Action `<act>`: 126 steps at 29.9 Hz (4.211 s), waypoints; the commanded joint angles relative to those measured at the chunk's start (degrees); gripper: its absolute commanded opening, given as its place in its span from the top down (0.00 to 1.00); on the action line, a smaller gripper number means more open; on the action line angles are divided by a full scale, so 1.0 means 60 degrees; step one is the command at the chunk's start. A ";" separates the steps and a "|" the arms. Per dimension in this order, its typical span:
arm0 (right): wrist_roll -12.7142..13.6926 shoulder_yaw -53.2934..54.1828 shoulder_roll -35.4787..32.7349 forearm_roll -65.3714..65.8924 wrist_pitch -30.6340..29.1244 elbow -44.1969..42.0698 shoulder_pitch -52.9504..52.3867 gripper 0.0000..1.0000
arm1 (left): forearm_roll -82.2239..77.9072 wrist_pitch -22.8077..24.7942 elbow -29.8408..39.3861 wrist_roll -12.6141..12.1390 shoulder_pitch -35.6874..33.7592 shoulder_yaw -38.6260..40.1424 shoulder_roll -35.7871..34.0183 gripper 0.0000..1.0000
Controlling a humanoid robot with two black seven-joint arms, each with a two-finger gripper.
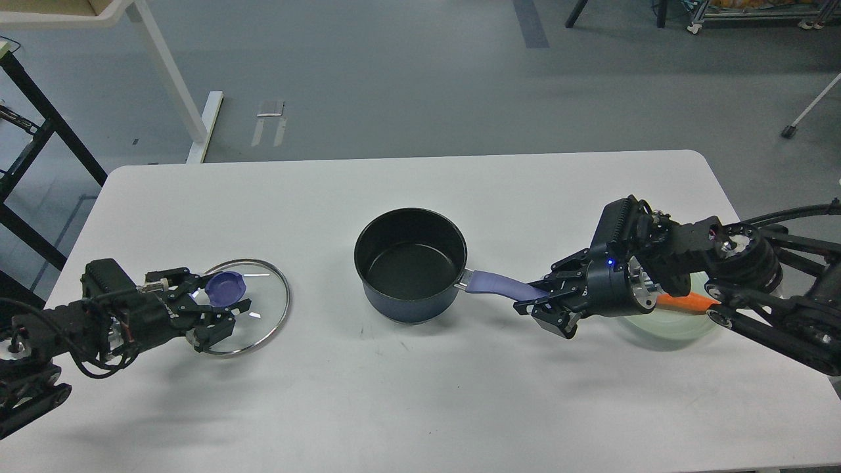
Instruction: Open pot lid
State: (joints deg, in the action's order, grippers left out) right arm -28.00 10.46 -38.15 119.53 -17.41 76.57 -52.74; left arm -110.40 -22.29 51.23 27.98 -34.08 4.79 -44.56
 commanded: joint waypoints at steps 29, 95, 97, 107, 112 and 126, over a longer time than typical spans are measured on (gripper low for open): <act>-0.0001 0.0001 0.0030 0.0000 0.0001 -0.0003 0.0001 0.74 | 1.5068 0.4434 0.1277 0.0003 -0.1996 0.0198 -0.0646 0.01; -0.0001 0.0001 -0.0292 -0.0367 -0.0350 0.0422 0.0293 0.95 | 1.8473 0.6264 -0.0042 -0.0548 -0.1864 0.1370 0.0190 0.01; -0.0001 0.0001 -0.0292 -0.0367 -0.0350 0.0422 0.0293 0.95 | 1.8473 0.6264 -0.0042 -0.0548 -0.1864 0.1384 0.0190 0.01; -0.0001 0.0030 -0.0292 -0.0367 -0.0336 0.0422 0.0293 0.45 | 1.8473 0.6264 -0.0042 -0.0548 -0.1864 0.1384 0.0190 0.01; -0.0001 0.0044 -0.0307 -0.0381 -0.0336 0.0422 0.0293 0.29 | 1.8473 0.6264 -0.0042 -0.0548 -0.1864 0.1399 0.0175 0.01; -0.0001 0.0702 -0.0994 -0.0979 -0.0306 0.1007 0.0249 0.00 | 1.8473 0.6498 -0.0042 -0.0548 -0.1879 0.1443 0.0175 0.01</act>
State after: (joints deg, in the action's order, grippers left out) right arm -28.00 12.17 -42.37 116.08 -19.29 80.82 -51.26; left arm 0.44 16.58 50.98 24.69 -45.35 13.45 -43.51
